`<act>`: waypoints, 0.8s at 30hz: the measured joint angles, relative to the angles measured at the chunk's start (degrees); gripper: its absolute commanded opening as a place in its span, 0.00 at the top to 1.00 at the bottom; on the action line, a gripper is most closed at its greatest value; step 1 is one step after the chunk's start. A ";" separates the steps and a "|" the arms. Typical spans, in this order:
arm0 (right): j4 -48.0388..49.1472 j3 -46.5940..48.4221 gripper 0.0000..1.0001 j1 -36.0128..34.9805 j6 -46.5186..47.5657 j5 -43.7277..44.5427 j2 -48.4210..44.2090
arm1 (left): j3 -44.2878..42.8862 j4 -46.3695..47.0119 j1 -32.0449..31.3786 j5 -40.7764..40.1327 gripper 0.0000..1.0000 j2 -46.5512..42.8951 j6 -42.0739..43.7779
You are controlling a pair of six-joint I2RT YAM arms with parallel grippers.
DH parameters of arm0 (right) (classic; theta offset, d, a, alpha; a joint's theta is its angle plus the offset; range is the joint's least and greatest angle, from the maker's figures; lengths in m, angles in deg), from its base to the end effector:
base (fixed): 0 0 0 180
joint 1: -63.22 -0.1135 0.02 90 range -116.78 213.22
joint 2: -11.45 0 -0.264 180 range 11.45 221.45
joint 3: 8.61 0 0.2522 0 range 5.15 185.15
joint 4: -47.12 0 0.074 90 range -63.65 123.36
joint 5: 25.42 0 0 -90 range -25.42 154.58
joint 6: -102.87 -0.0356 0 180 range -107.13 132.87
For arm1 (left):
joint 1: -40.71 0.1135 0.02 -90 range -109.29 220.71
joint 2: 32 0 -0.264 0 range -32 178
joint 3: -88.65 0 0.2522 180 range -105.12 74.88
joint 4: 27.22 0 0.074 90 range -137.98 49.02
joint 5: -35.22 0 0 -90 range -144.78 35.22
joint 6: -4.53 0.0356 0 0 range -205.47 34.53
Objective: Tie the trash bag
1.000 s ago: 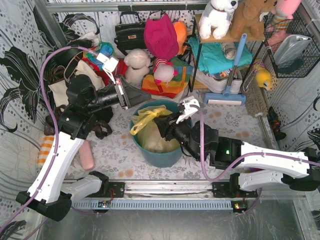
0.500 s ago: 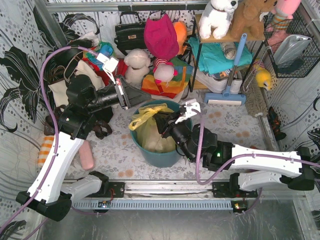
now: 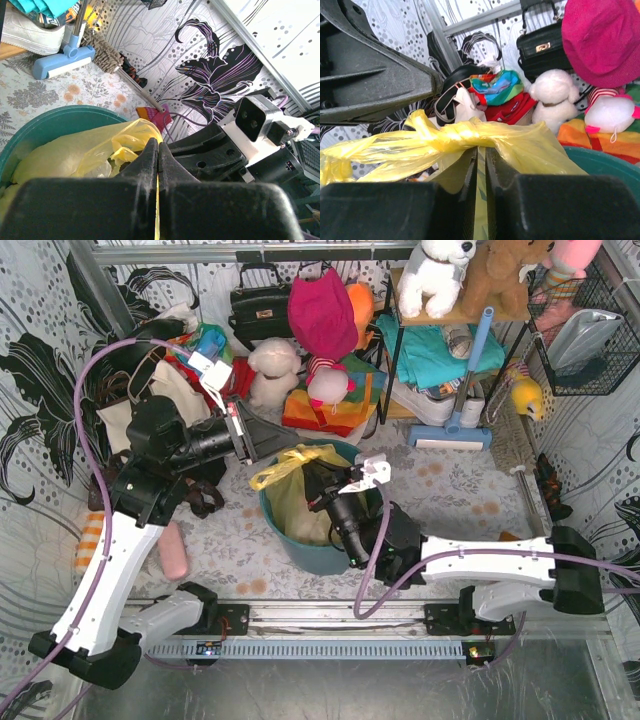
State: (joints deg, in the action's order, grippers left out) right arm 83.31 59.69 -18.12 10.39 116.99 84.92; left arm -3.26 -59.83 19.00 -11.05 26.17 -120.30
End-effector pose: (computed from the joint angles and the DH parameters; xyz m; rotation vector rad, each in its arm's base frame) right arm 0.0698 0.2707 0.3932 0.0361 1.2906 0.7936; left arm 0.1676 -0.0932 0.4798 0.4675 1.6635 -1.3377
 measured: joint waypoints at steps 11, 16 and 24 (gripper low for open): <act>29.07 -1.07 0.92 0.00 17.46 1.07 10.51 | 3.50 -0.24 0.00 -0.22 0.99 -0.61 -0.13; 36.30 -1.03 0.94 0.00 23.98 1.03 13.11 | 5.16 -0.44 0.00 -0.02 0.98 -1.40 -0.42; 39.89 -0.26 0.94 0.00 30.64 -0.74 15.87 | 8.17 -0.87 0.00 0.33 0.98 -4.24 -0.74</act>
State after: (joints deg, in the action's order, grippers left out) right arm 123.20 59.43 -18.12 41.04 116.24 100.79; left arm 4.91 -60.70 19.00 -10.73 21.93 -121.04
